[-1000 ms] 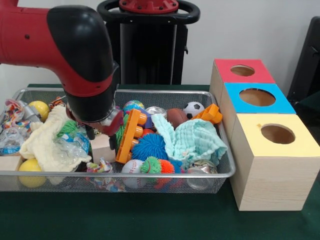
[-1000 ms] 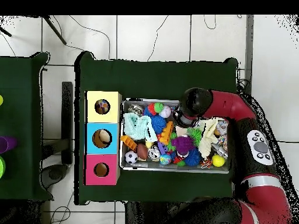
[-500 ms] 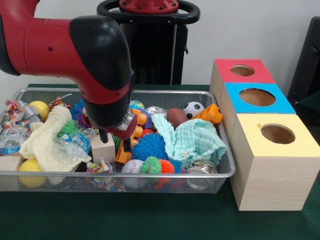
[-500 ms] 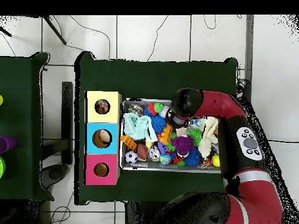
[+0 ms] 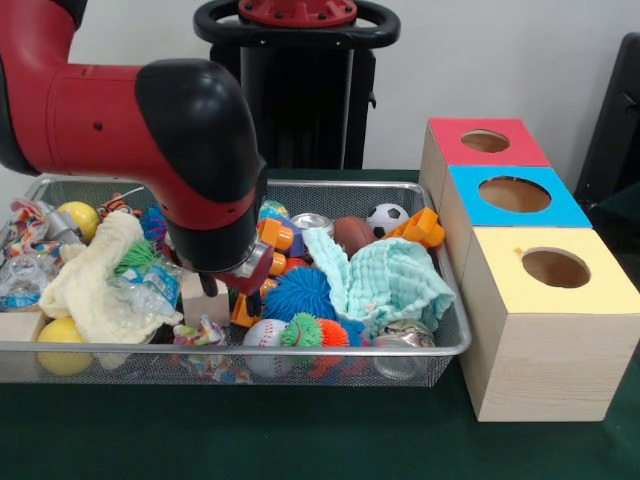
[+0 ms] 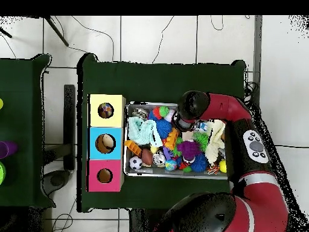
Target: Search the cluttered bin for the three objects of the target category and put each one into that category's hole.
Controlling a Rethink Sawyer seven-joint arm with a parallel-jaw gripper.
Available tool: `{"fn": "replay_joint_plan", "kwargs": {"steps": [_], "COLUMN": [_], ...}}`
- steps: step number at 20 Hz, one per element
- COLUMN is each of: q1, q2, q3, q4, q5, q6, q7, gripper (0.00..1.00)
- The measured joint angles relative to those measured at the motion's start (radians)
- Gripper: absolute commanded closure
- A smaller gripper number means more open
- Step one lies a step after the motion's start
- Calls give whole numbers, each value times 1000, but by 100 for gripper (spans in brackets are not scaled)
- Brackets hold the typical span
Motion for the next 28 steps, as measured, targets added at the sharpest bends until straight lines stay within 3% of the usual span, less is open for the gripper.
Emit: {"fn": "replay_joint_plan", "kwargs": {"steps": [13,17,28], "q1": [-1,-2,10], "q2": [96,128,129], "q3": [1,1,-9], "q4": [-180,-208,-222], "q5": [1,4,3], "q6": [42,48,58], "q7": [0,-1,-1], "gripper": [0,0,0]}}
